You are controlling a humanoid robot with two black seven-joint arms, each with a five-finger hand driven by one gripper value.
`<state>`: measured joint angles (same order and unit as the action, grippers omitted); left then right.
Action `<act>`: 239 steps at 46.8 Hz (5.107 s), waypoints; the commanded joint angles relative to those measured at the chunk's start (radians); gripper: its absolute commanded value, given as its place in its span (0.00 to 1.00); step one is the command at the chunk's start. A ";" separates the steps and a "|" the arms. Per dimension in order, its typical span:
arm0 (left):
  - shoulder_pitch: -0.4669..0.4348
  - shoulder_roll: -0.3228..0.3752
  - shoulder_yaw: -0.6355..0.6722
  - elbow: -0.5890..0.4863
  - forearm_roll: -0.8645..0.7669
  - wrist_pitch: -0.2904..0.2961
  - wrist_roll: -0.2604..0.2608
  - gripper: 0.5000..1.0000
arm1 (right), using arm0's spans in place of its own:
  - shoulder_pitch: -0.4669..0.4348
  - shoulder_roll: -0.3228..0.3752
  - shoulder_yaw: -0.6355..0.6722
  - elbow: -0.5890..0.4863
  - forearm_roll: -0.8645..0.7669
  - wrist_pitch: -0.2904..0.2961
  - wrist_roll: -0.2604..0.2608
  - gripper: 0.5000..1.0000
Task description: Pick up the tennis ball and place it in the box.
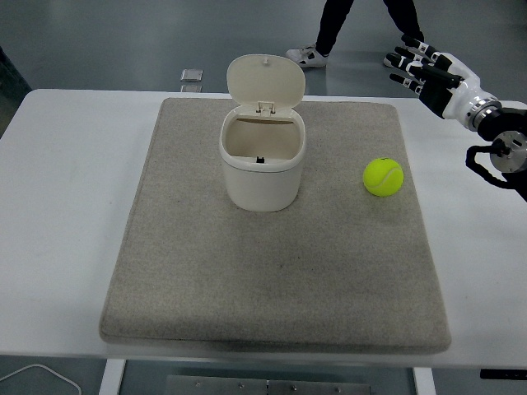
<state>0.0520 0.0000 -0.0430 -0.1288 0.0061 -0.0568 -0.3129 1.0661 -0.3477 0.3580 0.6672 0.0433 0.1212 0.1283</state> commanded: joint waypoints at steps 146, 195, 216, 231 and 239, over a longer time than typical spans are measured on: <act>-0.003 0.000 0.003 0.008 -0.001 0.003 0.000 0.98 | 0.038 -0.267 -0.344 0.276 -1.280 -0.071 0.356 0.84; -0.003 0.000 0.002 0.008 -0.001 0.003 0.000 0.98 | 0.031 -0.197 -0.399 0.227 -1.327 -0.140 0.353 0.48; -0.003 0.000 0.002 0.009 0.000 0.005 0.000 0.98 | 0.070 -0.218 -0.396 0.227 -1.324 -0.123 0.358 0.06; -0.003 0.000 0.002 0.009 0.000 0.003 0.000 0.98 | 0.115 -0.281 -0.246 0.305 -1.281 0.090 0.376 0.00; -0.003 0.000 0.002 0.008 0.000 0.005 0.000 0.98 | 0.136 -0.300 -0.183 0.365 -1.274 0.181 0.378 0.00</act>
<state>0.0491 0.0000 -0.0407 -0.1206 0.0059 -0.0533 -0.3129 1.1927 -0.6434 0.1583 1.0045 -1.2318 0.2749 0.5056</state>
